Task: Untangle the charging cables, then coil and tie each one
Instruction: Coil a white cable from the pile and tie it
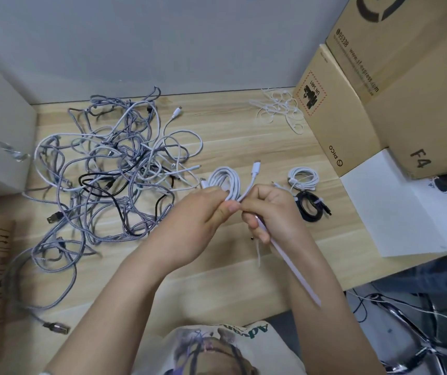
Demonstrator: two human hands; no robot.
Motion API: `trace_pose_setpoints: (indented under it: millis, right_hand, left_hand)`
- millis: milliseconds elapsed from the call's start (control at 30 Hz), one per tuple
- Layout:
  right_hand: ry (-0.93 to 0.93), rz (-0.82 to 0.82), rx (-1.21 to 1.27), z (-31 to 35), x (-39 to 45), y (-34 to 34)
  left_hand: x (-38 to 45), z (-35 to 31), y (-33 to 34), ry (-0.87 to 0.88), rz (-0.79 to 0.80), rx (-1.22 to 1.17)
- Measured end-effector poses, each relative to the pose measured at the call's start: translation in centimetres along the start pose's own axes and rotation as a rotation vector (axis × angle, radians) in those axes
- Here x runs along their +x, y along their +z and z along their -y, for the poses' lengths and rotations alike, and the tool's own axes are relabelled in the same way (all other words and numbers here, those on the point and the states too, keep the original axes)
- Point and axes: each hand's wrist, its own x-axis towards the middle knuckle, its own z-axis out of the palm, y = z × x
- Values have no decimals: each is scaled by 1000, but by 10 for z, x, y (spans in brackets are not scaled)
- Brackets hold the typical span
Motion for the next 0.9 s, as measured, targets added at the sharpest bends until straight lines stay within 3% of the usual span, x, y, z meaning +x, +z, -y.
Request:
trace_pose_setpoints:
  millis: [133,267,600,900]
  right_hand:
    - [-14,160,14,4,-10,-6]
    - [-57,217,18,3,-14,-6]
    - [-142,239,-84,12,-27,0]
    - [-154,190,-75,15,-36,9]
  left_hand:
    - [-5,-5,-8,-63,25,-60]
    - [-7,-9,-11,-122,67,-182]
    - [-8,-13,-13,-159,45,-416]
    - [-6,-13,-13,-116,-155,-305]
